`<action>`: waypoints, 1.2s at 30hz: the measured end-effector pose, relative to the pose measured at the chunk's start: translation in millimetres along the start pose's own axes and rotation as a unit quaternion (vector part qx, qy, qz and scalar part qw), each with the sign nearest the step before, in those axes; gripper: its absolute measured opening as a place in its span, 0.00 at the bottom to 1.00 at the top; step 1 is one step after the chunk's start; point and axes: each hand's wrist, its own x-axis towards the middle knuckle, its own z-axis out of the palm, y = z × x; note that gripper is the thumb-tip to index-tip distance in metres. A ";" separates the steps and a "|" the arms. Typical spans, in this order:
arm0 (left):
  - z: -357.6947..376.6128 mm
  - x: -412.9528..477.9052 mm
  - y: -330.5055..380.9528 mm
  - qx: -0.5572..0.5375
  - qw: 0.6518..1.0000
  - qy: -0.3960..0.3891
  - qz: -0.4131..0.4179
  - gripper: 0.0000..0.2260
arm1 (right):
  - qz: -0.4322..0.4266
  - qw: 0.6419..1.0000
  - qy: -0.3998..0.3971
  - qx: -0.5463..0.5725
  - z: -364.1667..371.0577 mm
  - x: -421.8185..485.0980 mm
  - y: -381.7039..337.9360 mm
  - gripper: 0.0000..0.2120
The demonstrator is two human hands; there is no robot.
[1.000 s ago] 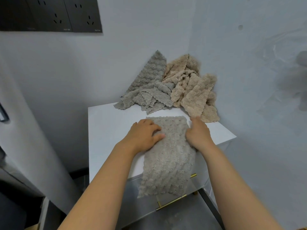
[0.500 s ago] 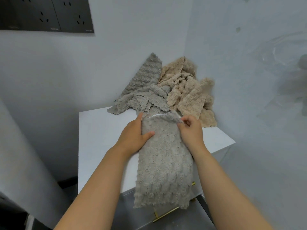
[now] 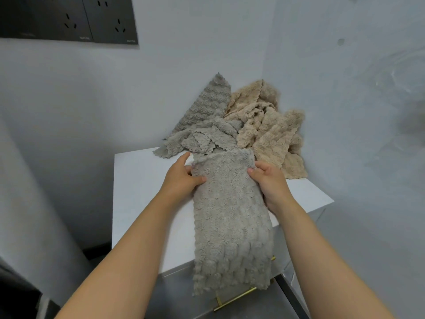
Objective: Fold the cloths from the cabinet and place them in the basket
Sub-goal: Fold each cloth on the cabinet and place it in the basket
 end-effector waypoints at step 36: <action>-8.5 -2.7 -10.2 0.115 0.988 -0.078 0.065 0.20 | -0.036 0.967 -0.148 -0.203 -14.1 -11.4 -21.9 0.13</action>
